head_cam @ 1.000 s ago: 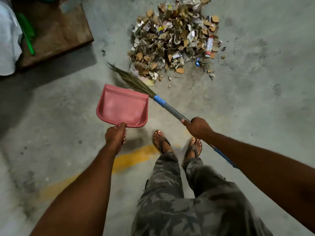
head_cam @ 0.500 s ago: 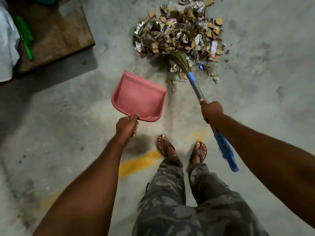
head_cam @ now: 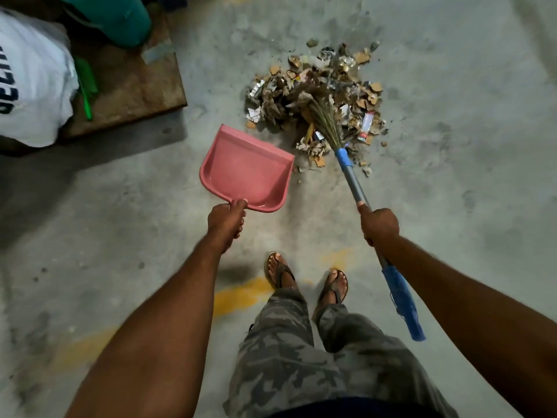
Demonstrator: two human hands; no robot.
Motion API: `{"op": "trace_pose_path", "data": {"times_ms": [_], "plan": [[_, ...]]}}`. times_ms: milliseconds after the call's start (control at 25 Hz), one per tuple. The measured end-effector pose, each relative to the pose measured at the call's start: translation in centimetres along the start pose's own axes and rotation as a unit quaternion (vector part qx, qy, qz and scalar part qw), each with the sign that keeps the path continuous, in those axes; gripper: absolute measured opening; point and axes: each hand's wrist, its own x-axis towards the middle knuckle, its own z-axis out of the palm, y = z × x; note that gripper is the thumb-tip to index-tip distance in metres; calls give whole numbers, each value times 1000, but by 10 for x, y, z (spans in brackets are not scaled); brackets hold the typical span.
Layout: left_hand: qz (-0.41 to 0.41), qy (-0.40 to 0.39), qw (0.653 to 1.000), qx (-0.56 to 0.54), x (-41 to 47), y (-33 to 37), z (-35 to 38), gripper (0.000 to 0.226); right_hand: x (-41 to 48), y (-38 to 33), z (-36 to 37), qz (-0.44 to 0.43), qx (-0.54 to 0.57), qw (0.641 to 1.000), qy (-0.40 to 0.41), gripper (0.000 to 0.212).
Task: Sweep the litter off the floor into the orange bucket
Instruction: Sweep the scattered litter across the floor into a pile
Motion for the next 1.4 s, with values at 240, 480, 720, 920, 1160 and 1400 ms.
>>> {"op": "trace_pose_path", "data": {"times_ms": [240,480,720,920,1160,1400], "plan": [[-10,13,999,-38,-47,-12,-13,35,-45,12,-29,-4,15,1000,-4,66],[-4,-16,998,-55,-61,-22,-58,34,-101,-22,-32,-8,32,999,-25,55],[-2,-28,999,-45,-30,-66,-165,34,-170,-31,57,-4,62,998,-15,57],[-34,25,998,-51,11,-122,-270,36,-217,-76,166,4,66,990,-122,55],[-75,66,993,-64,61,-162,-340,34,-228,-164,307,-46,-20,966,-254,57],[-102,71,991,-48,141,-178,-363,36,-164,-274,424,49,8,950,-308,40]]}}
